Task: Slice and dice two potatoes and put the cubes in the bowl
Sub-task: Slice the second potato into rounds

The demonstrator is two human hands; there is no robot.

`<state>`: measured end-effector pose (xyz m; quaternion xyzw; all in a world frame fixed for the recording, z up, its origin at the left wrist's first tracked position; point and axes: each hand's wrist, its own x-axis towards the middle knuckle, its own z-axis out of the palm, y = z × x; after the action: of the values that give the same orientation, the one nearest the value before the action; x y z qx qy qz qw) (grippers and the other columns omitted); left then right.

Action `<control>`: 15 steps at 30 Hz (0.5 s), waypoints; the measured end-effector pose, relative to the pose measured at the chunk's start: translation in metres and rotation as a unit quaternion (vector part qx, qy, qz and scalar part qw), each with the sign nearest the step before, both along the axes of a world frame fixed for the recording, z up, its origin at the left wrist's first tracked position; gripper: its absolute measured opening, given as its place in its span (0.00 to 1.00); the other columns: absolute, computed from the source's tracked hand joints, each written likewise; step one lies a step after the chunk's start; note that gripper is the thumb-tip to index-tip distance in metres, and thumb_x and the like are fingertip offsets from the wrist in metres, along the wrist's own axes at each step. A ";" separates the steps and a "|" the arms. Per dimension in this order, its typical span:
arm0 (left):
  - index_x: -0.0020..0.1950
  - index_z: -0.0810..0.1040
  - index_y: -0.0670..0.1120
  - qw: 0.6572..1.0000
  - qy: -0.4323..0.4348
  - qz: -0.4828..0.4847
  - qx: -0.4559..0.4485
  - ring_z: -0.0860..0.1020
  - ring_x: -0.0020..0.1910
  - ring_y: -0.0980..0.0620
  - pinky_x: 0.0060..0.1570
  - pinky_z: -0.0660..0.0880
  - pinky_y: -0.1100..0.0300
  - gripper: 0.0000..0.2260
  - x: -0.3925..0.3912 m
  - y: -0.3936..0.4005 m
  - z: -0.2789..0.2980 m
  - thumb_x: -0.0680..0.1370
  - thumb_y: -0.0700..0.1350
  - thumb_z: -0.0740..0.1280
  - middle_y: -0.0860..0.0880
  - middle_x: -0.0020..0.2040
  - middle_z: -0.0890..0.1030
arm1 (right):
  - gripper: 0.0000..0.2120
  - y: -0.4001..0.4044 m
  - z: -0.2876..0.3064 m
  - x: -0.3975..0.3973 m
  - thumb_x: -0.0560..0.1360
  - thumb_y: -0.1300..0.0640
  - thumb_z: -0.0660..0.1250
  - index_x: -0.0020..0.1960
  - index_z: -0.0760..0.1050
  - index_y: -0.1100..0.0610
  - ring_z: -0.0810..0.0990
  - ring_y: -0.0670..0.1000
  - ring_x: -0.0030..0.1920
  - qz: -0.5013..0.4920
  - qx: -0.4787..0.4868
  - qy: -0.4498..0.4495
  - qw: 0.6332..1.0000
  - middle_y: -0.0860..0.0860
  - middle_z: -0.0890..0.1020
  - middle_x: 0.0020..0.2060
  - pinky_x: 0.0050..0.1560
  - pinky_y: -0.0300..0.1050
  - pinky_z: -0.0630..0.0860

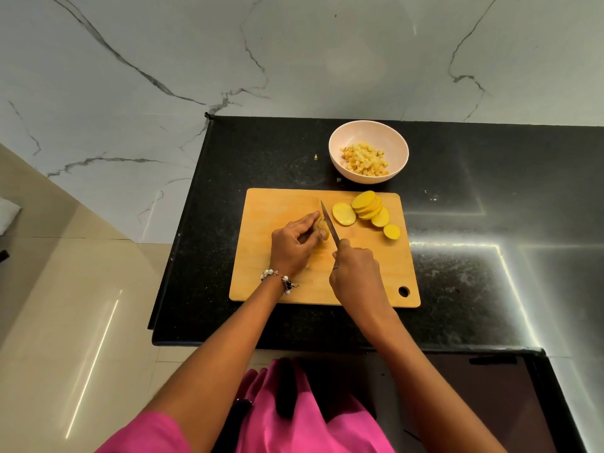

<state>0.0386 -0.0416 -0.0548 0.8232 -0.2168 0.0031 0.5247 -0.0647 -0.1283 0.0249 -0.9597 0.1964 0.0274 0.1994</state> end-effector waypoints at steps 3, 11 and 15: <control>0.63 0.77 0.42 1.000 0.011 -0.011 -0.004 0.76 0.60 0.56 0.60 0.72 0.64 0.19 0.001 0.000 0.001 0.73 0.43 0.72 0.44 0.60 0.79 | 0.13 0.008 0.008 0.001 0.80 0.65 0.50 0.62 0.67 0.63 0.77 0.62 0.48 0.007 -0.029 0.003 1.000 0.61 0.77 0.51 0.40 0.47 0.66; 0.63 0.76 0.42 1.000 0.026 -0.015 -0.005 0.76 0.59 0.57 0.59 0.72 0.68 0.19 0.003 0.002 0.000 0.73 0.45 0.69 0.44 0.60 0.79 | 0.13 0.012 0.035 0.016 0.80 0.64 0.51 0.61 0.70 0.64 0.75 0.62 0.53 0.024 0.011 0.031 0.999 0.62 0.75 0.54 0.49 0.50 0.71; 0.63 0.77 0.42 1.000 0.028 -0.011 -0.003 0.76 0.59 0.57 0.60 0.73 0.63 0.17 0.004 0.003 -0.002 0.74 0.42 0.71 0.45 0.60 0.79 | 0.11 0.019 0.025 0.002 0.80 0.66 0.50 0.57 0.69 0.65 0.75 0.62 0.51 0.021 -0.008 0.043 0.999 0.61 0.74 0.53 0.47 0.50 0.70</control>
<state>0.0427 -0.0388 -0.0567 0.8192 -0.2110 -0.0254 0.5327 -0.0632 -0.1095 0.0501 -0.9630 0.1847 0.0712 0.1829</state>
